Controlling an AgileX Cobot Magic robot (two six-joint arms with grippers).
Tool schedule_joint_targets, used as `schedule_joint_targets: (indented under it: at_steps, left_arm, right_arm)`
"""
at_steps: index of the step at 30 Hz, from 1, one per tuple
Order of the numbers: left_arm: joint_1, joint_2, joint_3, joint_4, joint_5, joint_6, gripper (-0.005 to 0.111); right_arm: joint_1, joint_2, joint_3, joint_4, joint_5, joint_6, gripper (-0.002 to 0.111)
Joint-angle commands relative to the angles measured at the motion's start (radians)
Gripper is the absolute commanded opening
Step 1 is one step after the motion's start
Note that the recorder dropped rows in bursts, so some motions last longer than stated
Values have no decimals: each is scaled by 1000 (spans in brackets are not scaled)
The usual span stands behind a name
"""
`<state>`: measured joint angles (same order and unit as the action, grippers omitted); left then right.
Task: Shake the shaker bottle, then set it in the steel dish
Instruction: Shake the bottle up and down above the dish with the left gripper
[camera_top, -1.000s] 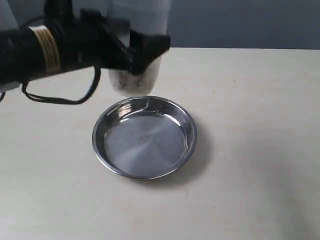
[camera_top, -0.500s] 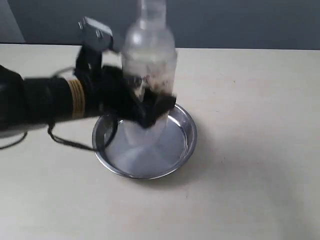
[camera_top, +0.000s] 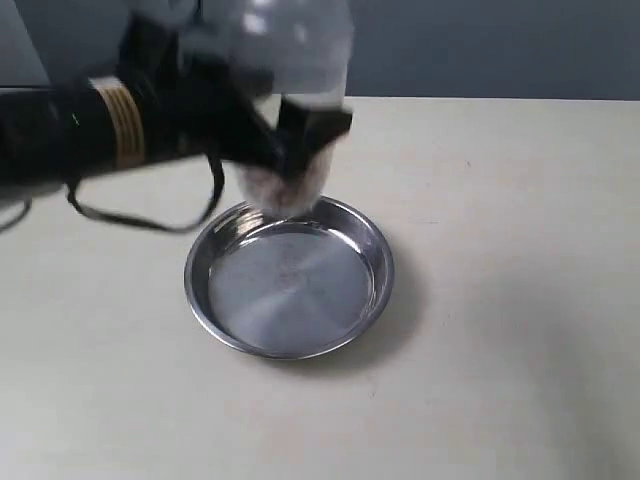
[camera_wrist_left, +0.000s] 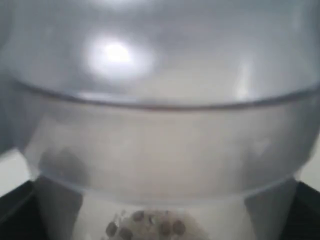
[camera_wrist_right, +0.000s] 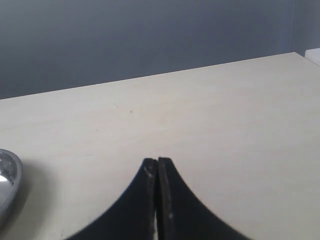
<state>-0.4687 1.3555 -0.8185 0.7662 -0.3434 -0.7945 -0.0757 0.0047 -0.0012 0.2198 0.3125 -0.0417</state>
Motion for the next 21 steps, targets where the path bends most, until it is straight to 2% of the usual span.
schedule_joint_targets:
  at_steps: [1,4,7,10,14,16,18,19,20,21]
  left_arm:
    - [-14,33,62,-19,189,-8,0]
    - [-14,130,142,-14,150,-8,0]
    - [-24,37,74,8,59,-8,0]
    - [-24,-2,40,-26,63,-10,0]
    - [-23,149,134,-51,82,-12,0]
    - [-38,167,138,-42,14,-37,0]
    - [-51,155,138,4,-117,-26,0]
    - [-51,152,127,16,-114,4,0]
    - [-43,150,115,-10,-55,57,0]
    - [-19,150,96,-108,52,148,0]
  right_arm:
    - [-3,-5,1,0,-7,-2,-1]
    - [-3,-5,1,0,-7,-2,-1]
    - [-3,-5,1,0,-7,-2,-1]
    - [-3,-5,1,0,-7,-2,-1]
    - [-3,-5,1,0,-7,-2,-1]
    - [-3,-5,1,0,-7,-2,-1]
    - [-3,-5,1,0,-7,-2,-1]
    - [-3,-5,1,0,-7,-2,-1]
    - [-3,-5,1,0,-7,-2,-1]
    - [-3,-5,1,0,-7,-2,-1]
